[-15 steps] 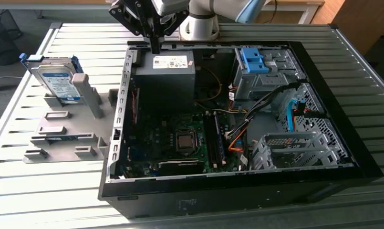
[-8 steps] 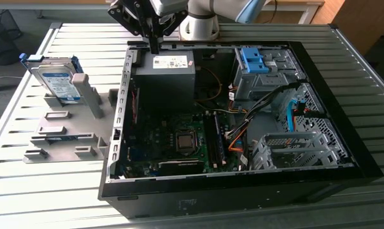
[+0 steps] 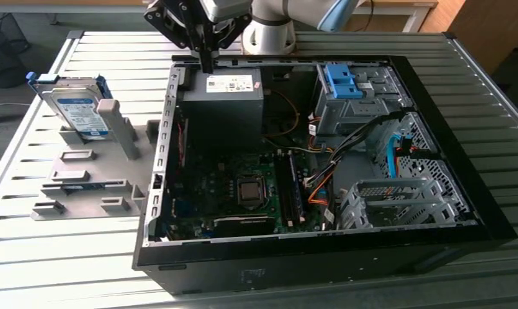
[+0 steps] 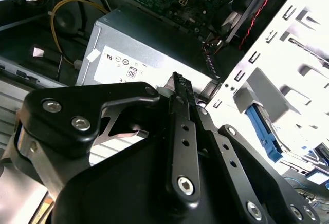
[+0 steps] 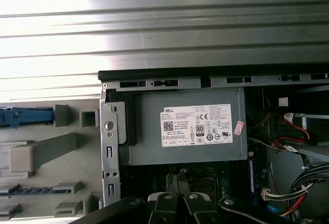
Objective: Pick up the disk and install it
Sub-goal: 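Reach for the disk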
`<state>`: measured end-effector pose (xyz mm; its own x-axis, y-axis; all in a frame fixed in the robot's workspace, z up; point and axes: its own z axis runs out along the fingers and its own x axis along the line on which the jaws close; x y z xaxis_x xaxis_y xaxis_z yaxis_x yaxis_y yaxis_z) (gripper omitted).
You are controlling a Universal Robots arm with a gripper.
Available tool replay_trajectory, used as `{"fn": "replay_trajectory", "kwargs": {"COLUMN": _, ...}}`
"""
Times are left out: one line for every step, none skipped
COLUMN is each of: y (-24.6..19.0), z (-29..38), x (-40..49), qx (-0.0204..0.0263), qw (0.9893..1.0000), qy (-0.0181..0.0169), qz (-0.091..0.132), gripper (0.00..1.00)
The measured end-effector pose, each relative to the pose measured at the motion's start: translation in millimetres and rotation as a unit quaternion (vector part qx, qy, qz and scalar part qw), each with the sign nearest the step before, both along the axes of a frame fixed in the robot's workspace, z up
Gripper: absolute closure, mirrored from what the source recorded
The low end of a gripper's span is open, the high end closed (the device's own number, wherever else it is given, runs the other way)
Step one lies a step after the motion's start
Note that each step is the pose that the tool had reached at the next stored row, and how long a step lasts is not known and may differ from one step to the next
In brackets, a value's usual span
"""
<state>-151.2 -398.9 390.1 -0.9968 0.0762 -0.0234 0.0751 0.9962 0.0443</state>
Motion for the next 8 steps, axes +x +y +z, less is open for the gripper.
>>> {"fn": "replay_trajectory", "kwargs": {"y": 0.0, "z": -0.1, "x": -0.3, "qx": 0.0, "qw": 1.0, "qy": 0.0, "qz": 0.0, "gripper": 0.89}}
{"fn": "replay_trajectory", "kwargs": {"y": 0.0, "z": -0.1, "x": -0.5, "qx": 0.0, "qw": 1.0, "qy": 0.0, "qz": 0.0, "gripper": 0.89}}
{"fn": "replay_trajectory", "kwargs": {"y": 0.0, "z": -0.2, "x": -0.8, "qx": 0.0, "qw": 1.0, "qy": 0.0, "qz": 0.0, "gripper": 0.89}}
{"fn": "replay_trajectory", "kwargs": {"y": 0.0, "z": -0.2, "x": -1.1, "qx": 0.0, "qw": 1.0, "qy": 0.0, "qz": 0.0, "gripper": 0.89}}
{"fn": "replay_trajectory", "kwargs": {"y": 0.0, "z": -0.2, "x": -1.4, "qx": 0.0, "qw": 1.0, "qy": 0.0, "qz": 0.0, "gripper": 0.89}}
{"fn": "replay_trajectory", "kwargs": {"y": 0.0, "z": -0.3, "x": -1.7, "qx": 0.0, "qw": 1.0, "qy": 0.0, "qz": 0.0, "gripper": 0.89}}
{"fn": "replay_trajectory", "kwargs": {"y": 0.0, "z": -0.3, "x": -2.0, "qx": 0.0, "qw": 1.0, "qy": 0.0, "qz": 0.0, "gripper": 0.89}}
{"fn": "replay_trajectory", "kwargs": {"y": 0.0, "z": -0.4, "x": -2.3, "qx": 0.0, "qw": 1.0, "qy": 0.0, "qz": 0.0, "gripper": 0.89}}
